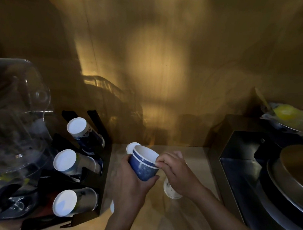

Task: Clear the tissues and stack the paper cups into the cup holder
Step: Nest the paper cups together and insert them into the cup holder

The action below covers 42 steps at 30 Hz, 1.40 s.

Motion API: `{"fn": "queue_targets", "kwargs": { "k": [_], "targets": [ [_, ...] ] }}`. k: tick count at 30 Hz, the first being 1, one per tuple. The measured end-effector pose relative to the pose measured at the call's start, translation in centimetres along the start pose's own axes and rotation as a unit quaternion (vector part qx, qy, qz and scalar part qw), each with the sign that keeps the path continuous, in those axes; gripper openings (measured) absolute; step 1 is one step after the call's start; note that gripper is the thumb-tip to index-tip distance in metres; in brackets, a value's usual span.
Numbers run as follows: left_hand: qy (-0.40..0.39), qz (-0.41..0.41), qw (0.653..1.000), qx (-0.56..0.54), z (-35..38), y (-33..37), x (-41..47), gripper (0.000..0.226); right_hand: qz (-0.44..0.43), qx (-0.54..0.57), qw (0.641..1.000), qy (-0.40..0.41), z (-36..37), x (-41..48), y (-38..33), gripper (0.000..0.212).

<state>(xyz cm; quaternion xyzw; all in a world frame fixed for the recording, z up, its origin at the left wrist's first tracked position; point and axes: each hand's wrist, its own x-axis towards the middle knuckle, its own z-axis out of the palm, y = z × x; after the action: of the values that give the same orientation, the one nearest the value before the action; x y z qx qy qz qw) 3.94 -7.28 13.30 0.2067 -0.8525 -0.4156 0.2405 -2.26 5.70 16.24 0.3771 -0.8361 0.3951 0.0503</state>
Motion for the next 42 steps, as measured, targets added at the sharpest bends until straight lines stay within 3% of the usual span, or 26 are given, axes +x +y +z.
{"fn": "queue_targets", "kwargs": {
  "k": [10, 19, 25, 30, 34, 37, 40, 42],
  "targets": [
    [0.010, 0.027, 0.999, 0.018, -0.6, -0.6, -0.2, 0.094, 0.068, 0.071, 0.995, 0.029, -1.5, 0.8, -0.3, 0.017],
    [-0.097, -0.017, 0.990, -0.099, -0.5, -0.9, -0.2, 0.090, 0.031, 0.065, 0.997, 0.019, -0.9, 0.6, -0.7, 0.020],
    [-0.056, -0.018, 0.997, -0.056, -0.2, -1.5, -0.3, 0.095, 0.022, 0.078, 0.997, -0.007, 1.4, 0.5, -0.7, 0.017],
    [-0.065, -0.071, 0.993, -0.075, -0.4, -2.0, -0.1, 0.090, 0.034, 0.070, 0.997, -0.013, 2.6, 1.0, -0.4, 0.014],
    [-0.080, -0.124, 0.976, -0.163, -1.3, -2.2, 0.6, 0.083, 0.013, 0.103, 0.994, -0.016, 2.7, 1.2, -0.4, 0.030],
    [-0.105, -0.178, 0.950, -0.233, -2.3, -2.7, 1.1, 0.083, -0.029, 0.060, 0.993, -0.102, 2.9, 1.3, 0.4, 0.053],
    [-0.163, -0.216, 0.895, -0.356, -2.9, -3.7, 1.5, 0.056, -0.073, -0.042, 0.980, -0.181, 3.7, 1.6, 1.2, 0.080],
    [-0.192, -0.235, 0.848, -0.435, -3.0, -4.1, 1.9, 0.054, -0.085, -0.081, 0.976, -0.184, 4.3, 2.0, 1.4, 0.093]
  ]
}}
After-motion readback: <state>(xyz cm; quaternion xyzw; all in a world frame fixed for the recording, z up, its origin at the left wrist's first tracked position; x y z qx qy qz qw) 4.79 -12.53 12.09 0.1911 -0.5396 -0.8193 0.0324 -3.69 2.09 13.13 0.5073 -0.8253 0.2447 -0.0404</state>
